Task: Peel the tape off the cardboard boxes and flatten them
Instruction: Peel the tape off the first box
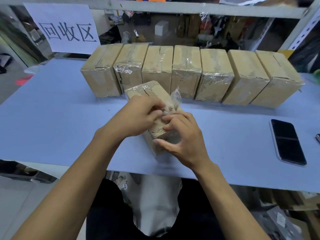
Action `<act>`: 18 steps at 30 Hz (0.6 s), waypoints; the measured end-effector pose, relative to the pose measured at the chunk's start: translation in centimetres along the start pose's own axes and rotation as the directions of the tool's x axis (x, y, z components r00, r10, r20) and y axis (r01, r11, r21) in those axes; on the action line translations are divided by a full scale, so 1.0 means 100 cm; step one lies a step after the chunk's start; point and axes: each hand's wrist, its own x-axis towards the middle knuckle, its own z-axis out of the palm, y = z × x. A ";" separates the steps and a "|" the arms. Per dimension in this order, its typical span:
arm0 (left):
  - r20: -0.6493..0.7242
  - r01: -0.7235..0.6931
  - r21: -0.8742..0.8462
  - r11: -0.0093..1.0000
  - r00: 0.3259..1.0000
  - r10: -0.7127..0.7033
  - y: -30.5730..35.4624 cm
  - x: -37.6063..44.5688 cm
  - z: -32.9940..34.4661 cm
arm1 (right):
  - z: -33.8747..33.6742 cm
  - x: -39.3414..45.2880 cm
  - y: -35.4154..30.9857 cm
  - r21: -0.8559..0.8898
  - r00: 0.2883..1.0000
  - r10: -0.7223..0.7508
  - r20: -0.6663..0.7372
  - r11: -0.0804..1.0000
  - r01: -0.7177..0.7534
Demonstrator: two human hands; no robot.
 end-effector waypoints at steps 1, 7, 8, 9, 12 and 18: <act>-0.022 0.052 -0.066 0.996 0.998 -0.053 0.004 -0.001 0.000 | 0.000 0.001 -0.001 0.002 1.000 -0.013 0.006 1.000 0.013; -0.251 0.193 -0.200 0.961 0.938 -0.241 0.008 0.014 0.010 | -0.001 0.001 -0.009 -0.093 1.000 0.017 0.022 0.996 -0.015; -0.257 0.165 -0.195 0.967 0.943 -0.213 0.005 0.015 0.011 | -0.002 0.001 -0.009 -0.090 1.000 0.018 0.023 0.996 -0.016; -0.262 0.136 -0.167 0.976 0.949 -0.177 0.002 0.016 0.011 | -0.004 0.001 -0.009 -0.080 0.999 0.017 0.033 0.997 -0.014; -0.223 0.011 -0.061 0.998 0.974 -0.024 0.000 0.016 0.010 | -0.012 0.003 -0.008 -0.064 0.997 0.009 0.083 0.998 -0.003; -0.089 0.036 -0.036 0.999 0.995 -0.039 0.006 0.008 0.007 | -0.041 0.008 0.016 -0.060 0.979 0.067 0.190 0.997 -0.056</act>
